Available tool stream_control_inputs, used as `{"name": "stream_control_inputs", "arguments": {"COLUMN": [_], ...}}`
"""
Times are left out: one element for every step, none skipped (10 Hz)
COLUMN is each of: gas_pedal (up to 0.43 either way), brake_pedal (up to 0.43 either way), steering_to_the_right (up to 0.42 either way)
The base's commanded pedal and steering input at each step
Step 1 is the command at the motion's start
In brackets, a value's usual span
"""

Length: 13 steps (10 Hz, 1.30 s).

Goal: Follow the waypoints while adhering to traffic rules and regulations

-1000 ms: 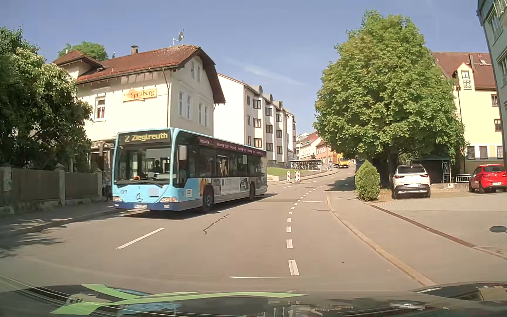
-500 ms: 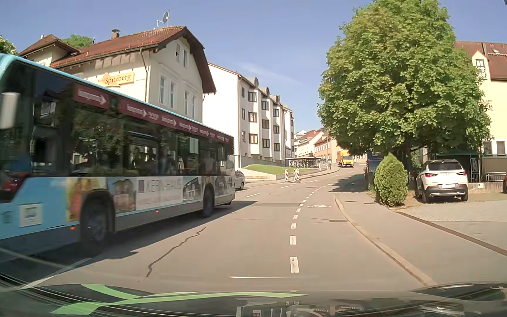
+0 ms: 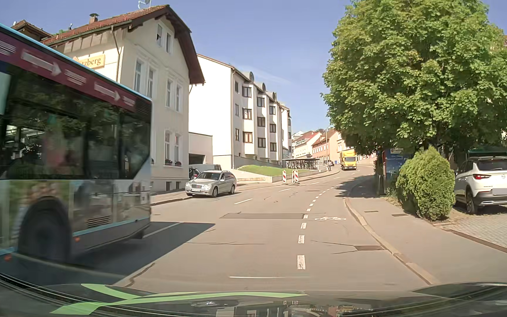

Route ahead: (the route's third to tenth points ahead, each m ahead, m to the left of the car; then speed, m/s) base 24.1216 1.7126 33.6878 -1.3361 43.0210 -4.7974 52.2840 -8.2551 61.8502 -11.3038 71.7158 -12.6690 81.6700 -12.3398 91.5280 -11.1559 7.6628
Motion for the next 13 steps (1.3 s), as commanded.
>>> {"name": "stream_control_inputs", "arguments": {"gas_pedal": [0.028, 0.039, 0.047, 0.059, 0.067, 0.067, 0.067, 0.067, 0.067, 0.067, 0.067, 0.067, 0.067], "brake_pedal": [0.0, 0.0, 0.0, 0.0, 0.0, 0.0, 0.0, 0.0, 0.0, 0.0, 0.0, 0.0, 0.0], "steering_to_the_right": [0.022, 0.024, 0.028, 0.029, 0.029, 0.031, 0.036, 0.039, 0.039, 0.039, 0.039, 0.041, 0.042]}}
